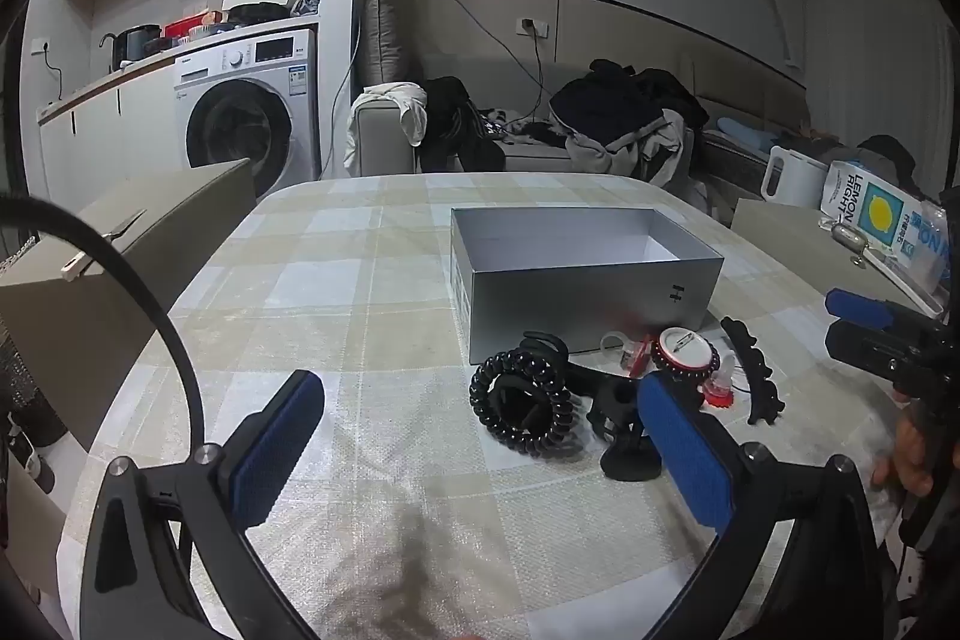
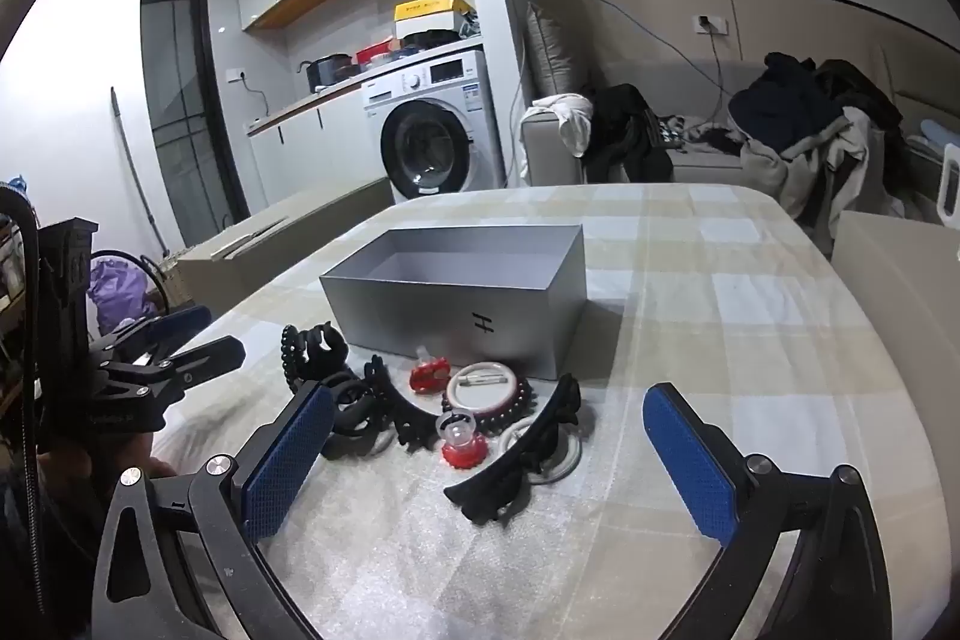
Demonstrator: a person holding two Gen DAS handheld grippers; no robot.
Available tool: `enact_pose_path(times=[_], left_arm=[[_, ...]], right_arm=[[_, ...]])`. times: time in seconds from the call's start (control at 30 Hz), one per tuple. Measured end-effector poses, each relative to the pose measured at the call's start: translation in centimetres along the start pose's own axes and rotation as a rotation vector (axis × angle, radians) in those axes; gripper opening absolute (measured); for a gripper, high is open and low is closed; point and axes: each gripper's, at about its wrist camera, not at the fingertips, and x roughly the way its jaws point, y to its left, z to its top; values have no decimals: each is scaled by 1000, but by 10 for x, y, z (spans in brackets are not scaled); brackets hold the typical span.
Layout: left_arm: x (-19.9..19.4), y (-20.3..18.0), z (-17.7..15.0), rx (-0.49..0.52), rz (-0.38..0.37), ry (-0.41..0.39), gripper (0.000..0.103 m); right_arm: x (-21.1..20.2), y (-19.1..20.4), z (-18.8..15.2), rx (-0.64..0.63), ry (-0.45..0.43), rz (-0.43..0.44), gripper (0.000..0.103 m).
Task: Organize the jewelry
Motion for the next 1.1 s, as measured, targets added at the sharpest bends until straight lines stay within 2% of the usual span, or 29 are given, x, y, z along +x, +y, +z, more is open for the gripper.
enact_pose_path(times=[1.1], left_arm=[[2,2,-1,-7,4,1,102]], right_arm=[[0,0,-1,-9,2,6,103]])
